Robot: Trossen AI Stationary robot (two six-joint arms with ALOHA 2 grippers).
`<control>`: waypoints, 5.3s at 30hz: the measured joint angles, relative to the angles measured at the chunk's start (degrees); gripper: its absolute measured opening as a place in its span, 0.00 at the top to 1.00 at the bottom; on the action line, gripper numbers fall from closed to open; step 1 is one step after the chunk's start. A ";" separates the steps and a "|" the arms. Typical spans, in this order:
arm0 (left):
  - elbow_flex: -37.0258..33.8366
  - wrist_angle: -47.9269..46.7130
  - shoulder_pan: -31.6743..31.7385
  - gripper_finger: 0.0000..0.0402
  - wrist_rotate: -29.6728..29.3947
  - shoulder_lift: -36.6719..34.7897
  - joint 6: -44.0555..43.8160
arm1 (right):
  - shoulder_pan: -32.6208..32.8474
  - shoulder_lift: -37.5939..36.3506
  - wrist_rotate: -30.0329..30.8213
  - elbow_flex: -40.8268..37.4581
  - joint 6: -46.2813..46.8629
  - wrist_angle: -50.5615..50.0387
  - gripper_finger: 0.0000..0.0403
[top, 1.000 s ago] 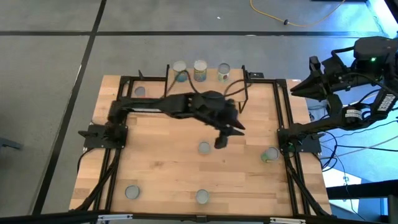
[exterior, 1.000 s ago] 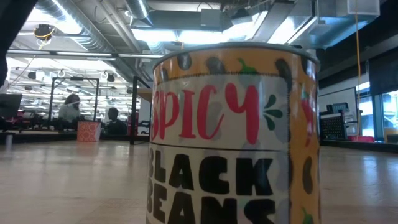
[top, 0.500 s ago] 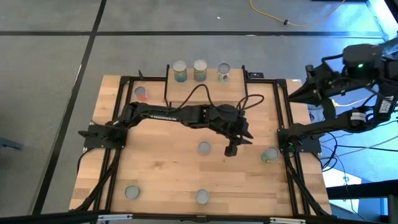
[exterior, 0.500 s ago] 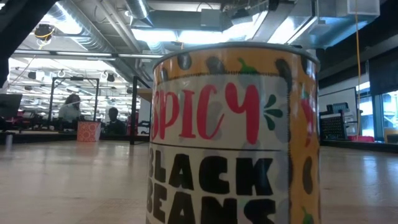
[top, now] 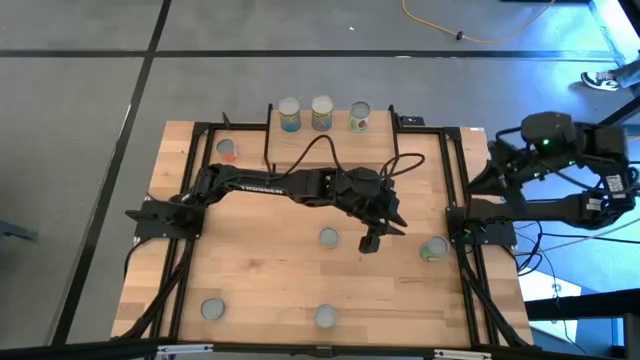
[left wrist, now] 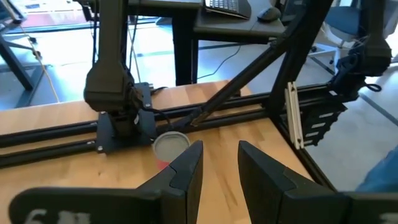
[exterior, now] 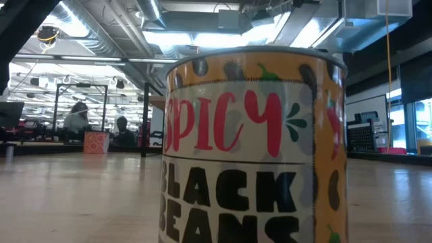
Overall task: Pick and place cans onto a shelf
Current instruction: Put the canned chicken soup on the shelf
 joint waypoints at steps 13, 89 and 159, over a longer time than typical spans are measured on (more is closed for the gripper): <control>0.00 -0.13 0.17 0.77 0.39 0.00 -0.26 | 0.00 -8.16 -1.95 -13.30 3.18 0.09 0.86; 0.04 -1.07 -0.59 0.77 0.50 -6.71 -1.42 | 14.67 10.83 6.59 -48.66 35.45 11.69 0.86; 0.02 -1.07 -0.59 0.77 0.50 -6.71 -0.98 | 19.06 22.02 10.29 -48.68 25.39 21.68 0.99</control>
